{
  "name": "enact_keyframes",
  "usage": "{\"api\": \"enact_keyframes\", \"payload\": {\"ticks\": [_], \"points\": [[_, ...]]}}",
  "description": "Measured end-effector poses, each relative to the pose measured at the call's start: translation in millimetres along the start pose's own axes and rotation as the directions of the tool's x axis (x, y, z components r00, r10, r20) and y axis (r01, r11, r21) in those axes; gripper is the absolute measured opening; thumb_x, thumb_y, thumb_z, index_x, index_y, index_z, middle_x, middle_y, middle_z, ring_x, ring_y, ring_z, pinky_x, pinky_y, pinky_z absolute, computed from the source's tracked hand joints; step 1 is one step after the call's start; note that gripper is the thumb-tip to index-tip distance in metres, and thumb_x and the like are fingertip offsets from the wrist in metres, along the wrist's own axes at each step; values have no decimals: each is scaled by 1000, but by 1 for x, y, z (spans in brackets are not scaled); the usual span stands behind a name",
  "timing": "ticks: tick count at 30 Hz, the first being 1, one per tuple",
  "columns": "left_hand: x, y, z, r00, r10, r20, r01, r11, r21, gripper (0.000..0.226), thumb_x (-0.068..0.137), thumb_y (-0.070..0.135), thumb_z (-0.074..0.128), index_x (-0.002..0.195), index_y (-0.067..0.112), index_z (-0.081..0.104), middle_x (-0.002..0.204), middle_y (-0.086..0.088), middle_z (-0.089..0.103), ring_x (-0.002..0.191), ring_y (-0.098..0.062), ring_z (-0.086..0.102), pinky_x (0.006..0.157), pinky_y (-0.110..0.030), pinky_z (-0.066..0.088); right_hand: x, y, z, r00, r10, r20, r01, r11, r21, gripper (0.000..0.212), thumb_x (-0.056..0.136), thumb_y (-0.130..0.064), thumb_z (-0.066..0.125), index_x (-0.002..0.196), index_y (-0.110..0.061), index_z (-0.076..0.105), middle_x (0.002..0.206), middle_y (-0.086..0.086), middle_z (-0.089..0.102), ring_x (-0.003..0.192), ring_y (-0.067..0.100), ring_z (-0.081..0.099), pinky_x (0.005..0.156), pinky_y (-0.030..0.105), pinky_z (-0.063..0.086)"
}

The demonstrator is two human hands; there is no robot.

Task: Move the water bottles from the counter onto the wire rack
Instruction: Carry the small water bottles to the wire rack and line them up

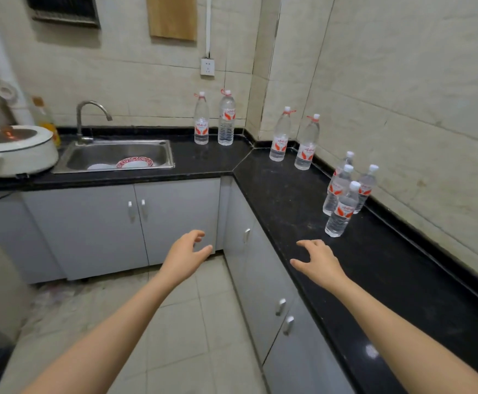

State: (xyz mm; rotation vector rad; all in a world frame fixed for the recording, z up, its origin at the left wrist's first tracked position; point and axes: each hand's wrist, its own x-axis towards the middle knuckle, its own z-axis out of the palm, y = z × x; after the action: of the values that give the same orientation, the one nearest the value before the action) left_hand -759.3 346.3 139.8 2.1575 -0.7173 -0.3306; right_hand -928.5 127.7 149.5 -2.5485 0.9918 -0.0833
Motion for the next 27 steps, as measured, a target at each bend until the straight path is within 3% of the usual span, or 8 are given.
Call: {"api": "enact_keyframes", "payload": {"ticks": [10,16,27], "points": [[124,-17,-7,999,-31,-10,31,999,-13,41,92,25,54,130,12,47,130,-8,53,117,-22,51,96,-31,41,141,-11,28,993,-70,-100,88,977,192,46,86,-29,62,128,-16,52,134,8,48,125,23,43,105,42,37],[217,-6,-12,994,-48,-102,40,996,-74,35,90,19,57,122,8,53,119,-9,58,103,-18,53,88,-28,42,232,-18,26,991,-71,-117,100,960,260,45,86,-28,63,127,-15,53,132,7,50,123,22,45,103,40,39],[332,-16,84,987,-80,140,95,990,-103,34,90,17,58,122,6,53,119,-13,58,107,-23,54,91,-31,42,301,40,37,995,86,-58,-67,960,272,44,86,-28,62,126,-14,53,130,6,51,123,21,45,101,29,37]]}}
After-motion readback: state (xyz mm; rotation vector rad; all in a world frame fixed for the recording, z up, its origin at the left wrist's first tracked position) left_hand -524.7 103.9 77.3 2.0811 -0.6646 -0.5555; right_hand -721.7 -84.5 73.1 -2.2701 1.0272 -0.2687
